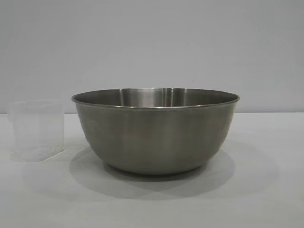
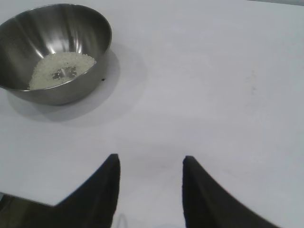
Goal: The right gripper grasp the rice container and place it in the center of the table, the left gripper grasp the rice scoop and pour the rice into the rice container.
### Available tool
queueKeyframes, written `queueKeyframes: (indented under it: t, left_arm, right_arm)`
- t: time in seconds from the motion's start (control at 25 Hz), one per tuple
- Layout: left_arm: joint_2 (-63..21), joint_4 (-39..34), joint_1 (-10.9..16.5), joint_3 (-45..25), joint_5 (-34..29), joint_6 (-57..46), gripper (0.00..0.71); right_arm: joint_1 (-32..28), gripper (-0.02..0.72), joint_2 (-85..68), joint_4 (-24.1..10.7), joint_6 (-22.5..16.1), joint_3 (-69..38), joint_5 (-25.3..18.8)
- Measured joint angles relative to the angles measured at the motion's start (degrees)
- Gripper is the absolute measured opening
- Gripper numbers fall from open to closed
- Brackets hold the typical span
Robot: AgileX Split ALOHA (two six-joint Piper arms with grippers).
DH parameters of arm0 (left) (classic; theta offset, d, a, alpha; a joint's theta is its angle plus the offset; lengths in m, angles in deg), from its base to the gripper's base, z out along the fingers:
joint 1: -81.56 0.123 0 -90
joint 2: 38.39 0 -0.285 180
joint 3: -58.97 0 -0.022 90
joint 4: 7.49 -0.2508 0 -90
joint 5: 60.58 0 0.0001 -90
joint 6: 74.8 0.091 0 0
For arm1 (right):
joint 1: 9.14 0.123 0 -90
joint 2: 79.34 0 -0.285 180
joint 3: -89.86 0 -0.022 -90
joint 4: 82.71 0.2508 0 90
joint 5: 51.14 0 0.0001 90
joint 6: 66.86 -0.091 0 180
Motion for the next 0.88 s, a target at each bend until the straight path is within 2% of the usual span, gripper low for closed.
queueKeyframes:
  t: [0.88]
  left_arm:
    - [0.00,-0.15,0.00,0.00,0.21,-0.13,0.216]
  right_arm:
    - [-0.12,0.267,-4.49,0.00,0.14,0.00,-0.10]
